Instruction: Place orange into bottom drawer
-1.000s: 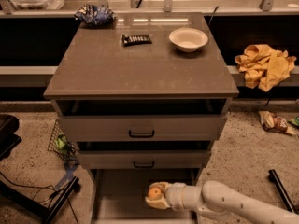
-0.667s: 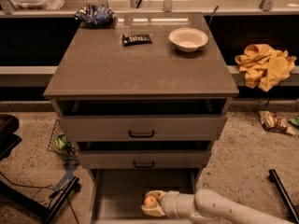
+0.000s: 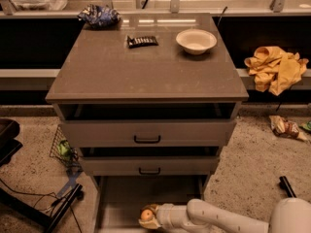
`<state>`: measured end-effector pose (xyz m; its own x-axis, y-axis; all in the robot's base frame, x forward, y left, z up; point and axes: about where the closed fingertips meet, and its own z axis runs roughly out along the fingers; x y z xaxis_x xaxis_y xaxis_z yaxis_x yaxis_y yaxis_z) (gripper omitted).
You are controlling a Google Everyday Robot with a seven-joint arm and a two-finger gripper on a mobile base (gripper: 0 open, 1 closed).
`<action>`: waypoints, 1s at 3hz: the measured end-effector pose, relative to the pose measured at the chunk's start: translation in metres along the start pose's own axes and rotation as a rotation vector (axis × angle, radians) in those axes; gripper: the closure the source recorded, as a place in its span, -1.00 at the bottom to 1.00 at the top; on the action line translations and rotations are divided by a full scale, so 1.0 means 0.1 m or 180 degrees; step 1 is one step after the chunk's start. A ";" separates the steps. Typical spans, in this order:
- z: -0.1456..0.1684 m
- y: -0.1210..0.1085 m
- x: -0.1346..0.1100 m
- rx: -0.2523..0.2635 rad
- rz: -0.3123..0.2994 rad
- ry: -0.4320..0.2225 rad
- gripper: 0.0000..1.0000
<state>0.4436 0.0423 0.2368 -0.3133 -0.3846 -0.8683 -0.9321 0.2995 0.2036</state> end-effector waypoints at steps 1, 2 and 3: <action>0.06 -0.01 0.00 -0.0023 -0.0049 -0.0011 1.00; 0.15 0.00 -0.01 -0.0079 -0.0257 -0.0083 1.00; 0.25 -0.13 0.06 -0.0126 -0.0619 -0.0049 1.00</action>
Offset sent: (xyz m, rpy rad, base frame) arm 0.0064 0.0194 -0.0098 0.0318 -0.1444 0.0984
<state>0.4586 0.0578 0.2178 -0.1242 -0.4184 -0.8998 -0.9813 0.1863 0.0488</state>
